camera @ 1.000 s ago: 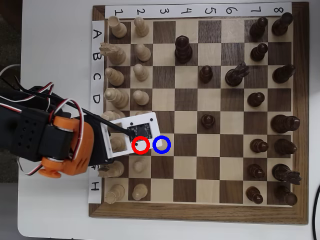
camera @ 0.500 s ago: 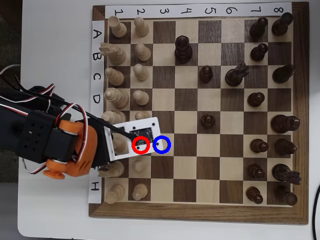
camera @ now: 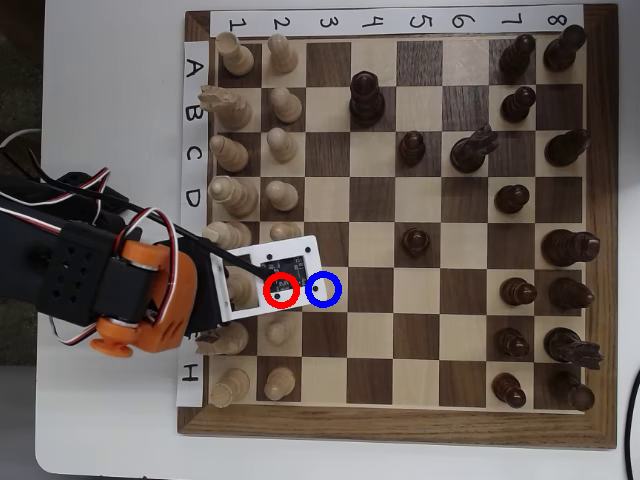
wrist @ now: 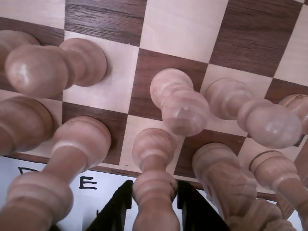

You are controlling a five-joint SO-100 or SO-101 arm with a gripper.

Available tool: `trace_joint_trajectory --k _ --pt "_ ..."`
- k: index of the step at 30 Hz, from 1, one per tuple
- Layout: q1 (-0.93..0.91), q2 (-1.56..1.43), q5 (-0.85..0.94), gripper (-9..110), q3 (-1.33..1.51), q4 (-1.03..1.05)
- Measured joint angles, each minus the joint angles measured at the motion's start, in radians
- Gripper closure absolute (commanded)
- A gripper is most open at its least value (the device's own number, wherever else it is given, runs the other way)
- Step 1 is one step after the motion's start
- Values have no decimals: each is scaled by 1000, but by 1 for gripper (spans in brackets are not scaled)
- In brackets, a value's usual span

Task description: Move the piece to destination

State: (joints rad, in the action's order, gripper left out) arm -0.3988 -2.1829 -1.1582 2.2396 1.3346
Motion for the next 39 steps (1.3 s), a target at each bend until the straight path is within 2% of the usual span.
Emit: trace_joint_trajectory --k 39 --pt "52 -72 3 86 15 -23"
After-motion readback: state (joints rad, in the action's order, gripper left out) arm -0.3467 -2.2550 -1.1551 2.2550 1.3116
